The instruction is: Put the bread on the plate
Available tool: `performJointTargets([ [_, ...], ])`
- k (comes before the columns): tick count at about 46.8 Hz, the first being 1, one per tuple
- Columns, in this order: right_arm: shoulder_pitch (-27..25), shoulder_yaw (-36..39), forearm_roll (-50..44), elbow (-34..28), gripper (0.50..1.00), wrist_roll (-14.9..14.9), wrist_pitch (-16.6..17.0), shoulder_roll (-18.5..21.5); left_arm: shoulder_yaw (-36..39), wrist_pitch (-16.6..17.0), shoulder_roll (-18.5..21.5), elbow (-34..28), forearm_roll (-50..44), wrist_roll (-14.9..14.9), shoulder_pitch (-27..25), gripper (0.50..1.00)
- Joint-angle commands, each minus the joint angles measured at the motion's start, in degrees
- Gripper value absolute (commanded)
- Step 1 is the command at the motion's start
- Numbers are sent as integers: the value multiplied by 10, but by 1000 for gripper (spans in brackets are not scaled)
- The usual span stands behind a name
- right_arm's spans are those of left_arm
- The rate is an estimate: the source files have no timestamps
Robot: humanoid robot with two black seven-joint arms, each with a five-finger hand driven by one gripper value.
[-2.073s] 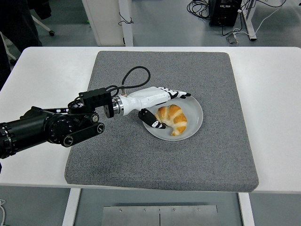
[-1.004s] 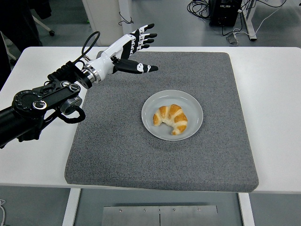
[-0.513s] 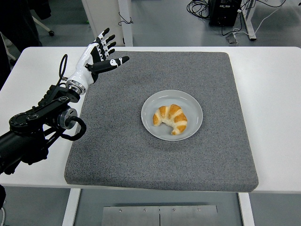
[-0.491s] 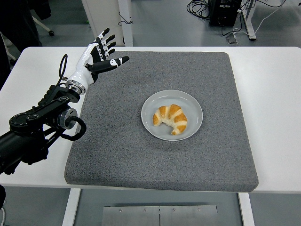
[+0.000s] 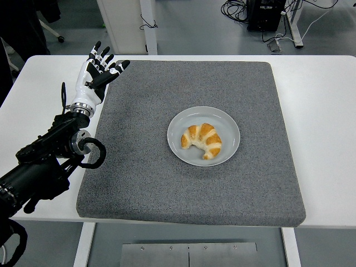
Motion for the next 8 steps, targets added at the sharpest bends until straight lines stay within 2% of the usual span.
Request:
performJointTargets([
  [1, 0, 0, 0, 0, 1000, 0, 1, 0, -6, -14, -18, 22, -7, 0, -1, 966],
  [8, 2, -4, -4, 7, 1000, 0, 4, 0, -6, -26, -24, 34, -11, 0, -1, 966],
])
